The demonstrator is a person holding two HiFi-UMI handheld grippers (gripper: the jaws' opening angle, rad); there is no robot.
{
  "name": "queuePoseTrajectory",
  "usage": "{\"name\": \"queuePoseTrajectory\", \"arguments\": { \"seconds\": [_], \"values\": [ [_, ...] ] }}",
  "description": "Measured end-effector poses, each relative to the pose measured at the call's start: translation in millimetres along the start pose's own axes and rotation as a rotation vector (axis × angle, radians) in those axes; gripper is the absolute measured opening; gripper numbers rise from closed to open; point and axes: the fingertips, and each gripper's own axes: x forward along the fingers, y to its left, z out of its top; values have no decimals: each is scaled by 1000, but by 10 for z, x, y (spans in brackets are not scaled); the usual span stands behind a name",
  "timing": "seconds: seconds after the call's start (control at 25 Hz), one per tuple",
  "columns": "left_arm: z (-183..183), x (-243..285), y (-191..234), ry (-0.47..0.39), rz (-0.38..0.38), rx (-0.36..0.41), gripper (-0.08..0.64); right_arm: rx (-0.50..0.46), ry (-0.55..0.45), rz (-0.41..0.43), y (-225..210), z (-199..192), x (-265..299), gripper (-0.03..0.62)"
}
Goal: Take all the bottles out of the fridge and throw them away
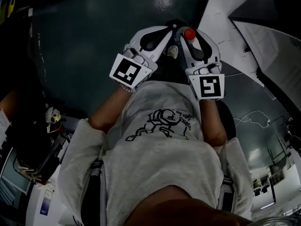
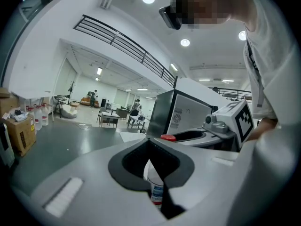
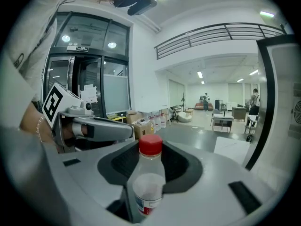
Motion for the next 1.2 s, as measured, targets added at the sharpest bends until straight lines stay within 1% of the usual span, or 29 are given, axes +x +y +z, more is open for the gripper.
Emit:
{"name": "queuePoseTrajectory", "arguments": {
  "seconds": [0.2, 0.36, 0.48, 0.64, 0.88, 1.0, 1.2],
  "values": [
    [-217, 3, 50, 20, 0, -20, 9, 28, 27, 14, 76, -245, 81, 150],
    [-395, -7, 91, 74, 9, -54, 9, 41, 51, 23, 125, -434, 172, 150],
    [-513, -27, 136, 77, 12, -51, 9, 54, 55, 25, 172, -543, 224, 150],
    [-660, -27, 183, 108, 15, -79, 9, 59, 75, 30, 213, -686, 298, 150],
    [-863, 13, 275, 126, 9, -87, 9, 77, 95, 24, 245, -891, 417, 150],
    [-955, 36, 321, 118, 4, -82, 9, 79, 108, 18, 256, -994, 463, 150],
    [-1174, 98, 370, 147, 10, -109, 9, 84, 116, 12, 247, -1219, 516, 150]
  ]
}}
